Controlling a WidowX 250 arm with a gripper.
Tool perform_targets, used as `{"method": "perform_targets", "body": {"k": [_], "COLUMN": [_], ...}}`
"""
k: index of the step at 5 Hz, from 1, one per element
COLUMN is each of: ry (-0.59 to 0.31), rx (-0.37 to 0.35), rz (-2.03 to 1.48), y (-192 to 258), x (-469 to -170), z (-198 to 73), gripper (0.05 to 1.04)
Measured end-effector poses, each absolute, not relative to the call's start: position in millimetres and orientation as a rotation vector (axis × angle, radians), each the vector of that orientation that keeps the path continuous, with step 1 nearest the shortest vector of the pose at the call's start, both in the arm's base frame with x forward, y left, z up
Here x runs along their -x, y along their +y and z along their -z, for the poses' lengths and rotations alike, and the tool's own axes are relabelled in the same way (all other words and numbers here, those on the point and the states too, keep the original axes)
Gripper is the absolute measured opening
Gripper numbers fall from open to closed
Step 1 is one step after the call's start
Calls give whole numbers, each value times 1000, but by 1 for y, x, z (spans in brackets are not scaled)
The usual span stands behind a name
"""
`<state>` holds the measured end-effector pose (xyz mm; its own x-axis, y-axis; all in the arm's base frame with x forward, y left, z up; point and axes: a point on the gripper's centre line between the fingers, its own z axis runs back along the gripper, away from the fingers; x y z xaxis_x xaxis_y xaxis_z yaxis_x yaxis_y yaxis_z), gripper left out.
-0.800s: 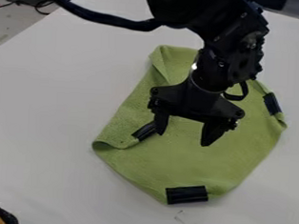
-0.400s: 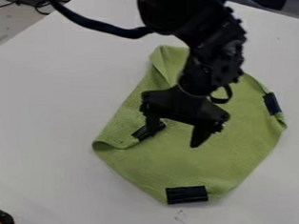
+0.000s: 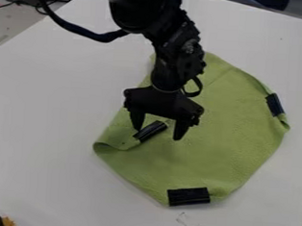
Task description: Unfold the cloth from the middle to the left
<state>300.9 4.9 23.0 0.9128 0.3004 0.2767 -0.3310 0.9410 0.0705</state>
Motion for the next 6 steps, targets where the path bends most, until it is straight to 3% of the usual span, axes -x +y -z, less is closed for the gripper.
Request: {"method": "perform_targets", "body": {"k": [1,3,4,5,6], "ry": [-258,-260,-257,-243,-247], "rx": [-99,-78,-84,-103,-113], "rz": [-300,-285,-289,-305,-311], "y": [13,13,14,16,15], "x": [-306,-309,-310,-308,-308], "z": [-12,-8,-9,-10,-10], "gripper": [952,424,238,187,418]}}
